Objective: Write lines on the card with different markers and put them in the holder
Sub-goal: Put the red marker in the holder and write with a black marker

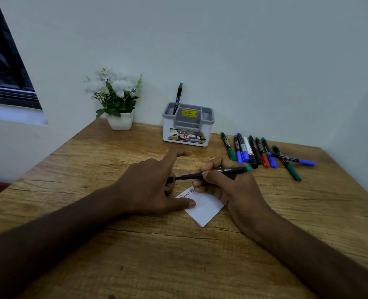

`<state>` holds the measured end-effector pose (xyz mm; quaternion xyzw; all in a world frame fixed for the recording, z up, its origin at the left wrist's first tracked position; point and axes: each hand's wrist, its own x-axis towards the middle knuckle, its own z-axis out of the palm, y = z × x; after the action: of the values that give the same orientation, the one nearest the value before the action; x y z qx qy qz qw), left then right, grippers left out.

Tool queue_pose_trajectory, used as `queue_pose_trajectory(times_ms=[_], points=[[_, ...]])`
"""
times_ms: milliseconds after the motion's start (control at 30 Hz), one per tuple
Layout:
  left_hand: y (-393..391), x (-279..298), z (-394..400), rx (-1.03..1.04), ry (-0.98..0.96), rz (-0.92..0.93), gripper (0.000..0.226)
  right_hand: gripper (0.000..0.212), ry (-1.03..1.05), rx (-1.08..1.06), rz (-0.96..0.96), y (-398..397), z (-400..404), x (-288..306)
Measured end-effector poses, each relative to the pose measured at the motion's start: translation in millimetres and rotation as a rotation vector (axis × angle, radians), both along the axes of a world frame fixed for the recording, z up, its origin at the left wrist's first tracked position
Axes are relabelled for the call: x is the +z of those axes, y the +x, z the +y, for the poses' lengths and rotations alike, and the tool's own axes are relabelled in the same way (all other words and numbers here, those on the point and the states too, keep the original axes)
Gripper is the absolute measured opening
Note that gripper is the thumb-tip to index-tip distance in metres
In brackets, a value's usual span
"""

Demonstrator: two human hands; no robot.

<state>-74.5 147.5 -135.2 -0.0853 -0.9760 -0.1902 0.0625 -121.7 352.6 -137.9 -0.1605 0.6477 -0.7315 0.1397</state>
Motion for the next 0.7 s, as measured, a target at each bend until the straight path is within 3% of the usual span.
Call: queue_pose_trajectory(times_ms=[267, 467, 700], points=[[0.5, 1.3, 1.2, 0.004, 0.01, 0.008, 0.106, 0.01, 0.048, 0.018, 0.042, 1.6, 1.0, 0.7], [2.7, 3.1, 0.9, -0.009, -0.03, 0.065, 0.104, 0.013, 0.252, 0.094, 0.258, 0.7, 3.0, -0.8], [3.9, -0.7, 10.7, -0.053, -0.105, 0.223, 0.081, 0.014, 0.285, 0.098, 0.339, 1.7, -0.8, -4.9]])
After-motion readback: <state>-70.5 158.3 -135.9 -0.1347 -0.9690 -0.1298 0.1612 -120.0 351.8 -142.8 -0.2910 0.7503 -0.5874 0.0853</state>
